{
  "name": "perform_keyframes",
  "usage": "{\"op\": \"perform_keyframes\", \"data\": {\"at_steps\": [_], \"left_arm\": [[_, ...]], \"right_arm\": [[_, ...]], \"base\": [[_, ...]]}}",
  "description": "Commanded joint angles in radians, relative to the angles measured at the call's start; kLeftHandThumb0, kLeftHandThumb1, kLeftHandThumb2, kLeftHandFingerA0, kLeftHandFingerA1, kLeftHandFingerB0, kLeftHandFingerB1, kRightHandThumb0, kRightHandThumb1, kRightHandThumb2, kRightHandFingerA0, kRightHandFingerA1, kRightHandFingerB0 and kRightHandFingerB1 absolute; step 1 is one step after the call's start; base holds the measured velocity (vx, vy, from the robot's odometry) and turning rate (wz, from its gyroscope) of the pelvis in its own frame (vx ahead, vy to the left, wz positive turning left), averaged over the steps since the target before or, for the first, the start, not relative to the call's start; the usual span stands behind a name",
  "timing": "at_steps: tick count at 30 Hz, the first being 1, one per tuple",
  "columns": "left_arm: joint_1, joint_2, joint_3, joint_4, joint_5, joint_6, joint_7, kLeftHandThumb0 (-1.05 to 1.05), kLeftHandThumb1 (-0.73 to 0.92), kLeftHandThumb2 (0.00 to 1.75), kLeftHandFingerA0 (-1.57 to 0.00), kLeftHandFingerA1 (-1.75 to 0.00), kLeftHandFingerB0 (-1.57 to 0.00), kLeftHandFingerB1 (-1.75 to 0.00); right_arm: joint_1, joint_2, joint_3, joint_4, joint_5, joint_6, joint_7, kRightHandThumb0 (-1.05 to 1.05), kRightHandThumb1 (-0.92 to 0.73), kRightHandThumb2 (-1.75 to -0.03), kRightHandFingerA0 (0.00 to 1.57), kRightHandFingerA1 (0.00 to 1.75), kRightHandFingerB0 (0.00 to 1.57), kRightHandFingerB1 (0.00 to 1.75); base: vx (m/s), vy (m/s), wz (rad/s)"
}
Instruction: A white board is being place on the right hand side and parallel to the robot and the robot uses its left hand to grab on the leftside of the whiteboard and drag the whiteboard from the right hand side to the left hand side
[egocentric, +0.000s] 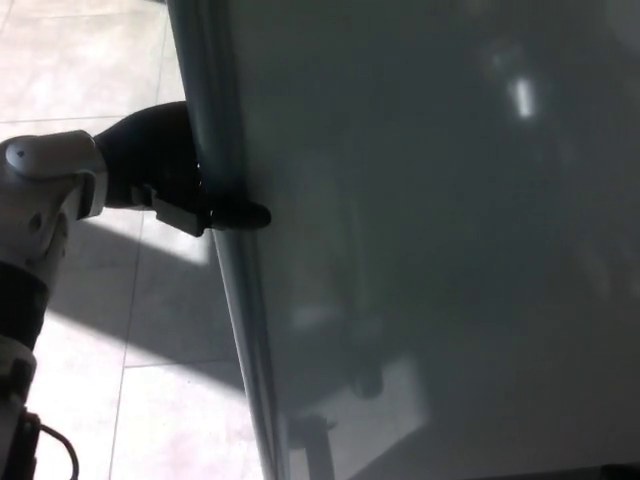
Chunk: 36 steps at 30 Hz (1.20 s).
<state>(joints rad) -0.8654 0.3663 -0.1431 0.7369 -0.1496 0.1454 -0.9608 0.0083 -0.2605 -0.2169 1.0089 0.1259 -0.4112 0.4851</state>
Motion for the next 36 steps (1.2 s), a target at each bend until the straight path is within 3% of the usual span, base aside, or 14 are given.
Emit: {"op": "perform_keyframes", "data": {"at_steps": [1, 8, 11, 17, 18, 19, 20, 23, 24, 25, 26, 27, 33, 36], "left_arm": [[0.067, 0.083, -0.009, -0.014, 0.023, 0.058, -0.077, -0.18, 0.67, 0.61, -0.94, -0.48, -0.99, -0.54], [0.113, 0.157, 0.023, 0.034, 0.006, -0.050, -0.131, -0.20, 0.70, 0.62, -1.03, -0.51, -0.97, -0.52], [0.127, 0.178, 0.046, 0.051, -0.024, 0.019, -0.157, -0.17, 0.69, 0.60, -0.88, -0.48, -0.95, -0.53], [0.175, 0.226, 0.058, 0.111, -0.007, -0.102, -0.177, -0.23, 0.65, 0.60, -0.90, -0.47, -0.98, -0.51], [0.177, 0.232, 0.061, 0.123, -0.008, -0.106, -0.180, -0.24, 0.65, 0.59, -0.94, -0.47, -0.98, -0.51], [0.178, 0.237, 0.064, 0.138, -0.011, -0.109, -0.185, -0.24, 0.65, 0.59, -0.94, -0.47, -0.98, -0.51], [0.177, 0.240, 0.068, 0.153, -0.015, -0.113, -0.194, -0.24, 0.65, 0.59, -0.97, -0.47, -1.00, -0.52], [0.195, 0.269, 0.089, 0.197, -0.027, -0.165, -0.213, -0.27, 0.66, 0.60, -0.94, -0.46, -1.01, -0.51], [0.195, 0.272, 0.092, 0.205, -0.027, -0.165, -0.214, -0.22, 0.65, 0.60, -0.92, -0.46, -0.99, -0.51], [0.196, 0.279, 0.098, 0.220, -0.030, -0.169, -0.223, -0.23, 0.66, 0.60, -0.90, -0.46, -0.95, -0.50], [0.196, 0.283, 0.102, 0.229, -0.031, -0.177, -0.231, -0.23, 0.66, 0.60, -0.90, -0.46, -0.95, -0.50], [0.196, 0.289, 0.111, 0.249, -0.038, -0.195, -0.251, -0.25, 0.66, 0.61, -0.91, -0.47, -0.93, -0.50], [0.212, 0.346, 0.110, 0.299, -0.031, -0.152, -0.282, -0.24, 0.66, 0.60, -0.95, -0.68, -0.91, -0.51], [0.223, 0.376, 0.124, 0.315, -0.048, -0.111, -0.297, -0.21, 0.61, 0.60, -0.97, -0.49, -0.93, -0.51]], "right_arm": [[0.002, -0.022, 0.000, -0.007, 0.004, 0.020, 0.002, -0.53, -0.70, -0.85, 0.74, 1.00, 0.29, 0.70], [0.001, -0.025, -0.010, -0.004, 0.016, 0.028, 0.020, -0.54, -0.70, -0.84, 0.72, 1.01, 0.29, 0.71], [0.003, -0.025, -0.003, -0.003, 0.005, 0.016, 0.009, -0.54, -0.69, -0.85, 0.72, 1.02, 0.29, 0.71], [0.002, -0.032, 0.010, 0.007, -0.014, -0.016, -0.001, -0.57, -0.71, -0.85, 0.72, 1.01, 0.27, 0.74], [0.003, -0.033, 0.012, 0.006, -0.017, -0.018, -0.003, -0.56, -0.59, -1.12, 0.75, 0.94, 0.33, 0.70], [0.005, -0.032, 0.013, 0.004, -0.016, -0.016, -0.006, -0.56, -0.59, -1.12, 0.75, 0.94, 0.33, 0.70], [0.005, -0.033, 0.015, 0.004, -0.018, -0.019, -0.009, -0.58, -0.71, -0.84, 0.72, 1.01, 0.29, 0.74], [0.004, -0.033, 0.016, 0.006, -0.016, -0.020, -0.009, -0.57, -0.71, -0.85, 0.70, 1.01, 0.29, 0.74], [0.004, -0.031, 0.013, 0.003, -0.010, -0.008, -0.006, -0.57, -0.71, -0.86, 0.70, 1.00, 0.30, 0.73], [0.004, -0.029, 0.009, -0.004, -0.001, 0.014, -0.004, -0.52, -0.60, -1.13, 0.75, 0.94, 0.35, 0.70], [0.005, -0.028, 0.010, -0.007, -0.003, 0.017, -0.007, -0.52, -0.60, -1.13, 0.75, 0.94, 0.35, 0.70], [0.006, -0.029, 0.010, -0.006, -0.002, 0.008, -0.002, -0.54, -0.71, -0.86, 0.69, 1.01, 0.29, 0.72], [0.003, -0.033, 0.014, 0.009, -0.009, -0.009, 0.002, -0.57, -0.70, -0.85, 0.71, 1.01, 0.30, 0.75], [0.004, -0.035, 0.019, 0.009, -0.014, -0.012, 0.000, -0.55, -0.72, -0.86, 0.70, 1.01, 0.30, 0.73]], "base": [[0.00, 0.000, 0.00], [0.00, 0.000, 0.00], [0.00, 0.000, 0.00], [0.00, 0.000, 0.00], [0.00, 0.000, 0.00], [0.00, 0.000, 0.00], [0.00, 0.000, 0.00], [0.00, 0.000, 0.00], [0.00, 0.000, 0.00], [0.00, 0.000, 0.00], [0.00, 0.000, 0.00], [0.00, 0.000, 0.00], [0.00, 0.000, 0.00], [0.00, 0.000, 0.00]]}}
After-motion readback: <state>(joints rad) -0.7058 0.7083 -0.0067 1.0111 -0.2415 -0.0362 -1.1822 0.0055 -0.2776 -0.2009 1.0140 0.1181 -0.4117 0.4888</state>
